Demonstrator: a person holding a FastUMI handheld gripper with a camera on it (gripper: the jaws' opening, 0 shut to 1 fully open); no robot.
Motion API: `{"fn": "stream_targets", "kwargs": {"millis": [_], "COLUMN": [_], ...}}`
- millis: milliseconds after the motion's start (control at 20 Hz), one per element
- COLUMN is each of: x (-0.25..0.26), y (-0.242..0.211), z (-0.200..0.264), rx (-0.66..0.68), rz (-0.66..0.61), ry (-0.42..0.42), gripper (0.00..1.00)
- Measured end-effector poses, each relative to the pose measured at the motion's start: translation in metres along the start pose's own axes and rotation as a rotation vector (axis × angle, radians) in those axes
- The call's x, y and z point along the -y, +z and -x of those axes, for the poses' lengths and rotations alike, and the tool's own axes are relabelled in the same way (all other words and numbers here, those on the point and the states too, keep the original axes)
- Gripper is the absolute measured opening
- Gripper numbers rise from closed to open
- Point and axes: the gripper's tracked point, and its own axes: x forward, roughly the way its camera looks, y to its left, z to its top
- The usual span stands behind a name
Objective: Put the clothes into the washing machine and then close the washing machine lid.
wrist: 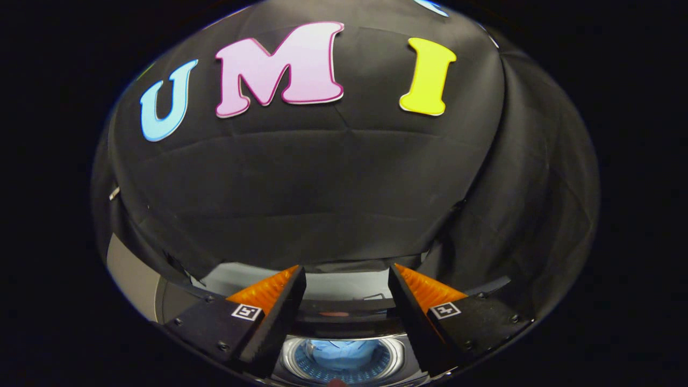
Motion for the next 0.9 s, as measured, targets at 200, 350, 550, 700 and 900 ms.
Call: {"fn": "stream_targets", "kwargs": {"millis": [200, 350, 550, 700, 900], "x": [0.002, 0.003, 0.005, 0.006, 0.007], "y": [-0.006, -0.008, -0.016, -0.028, -0.038], "z": [0.009, 0.015, 0.028, 0.04, 0.048], "rx": [0.036, 0.066, 0.095, 0.12, 0.135], "rz": [0.025, 0.021, 0.022, 0.019, 0.02], "ry": [0.008, 0.008, 0.009, 0.007, 0.006], "gripper": [0.98, 0.98, 0.98, 0.98, 0.98]}}
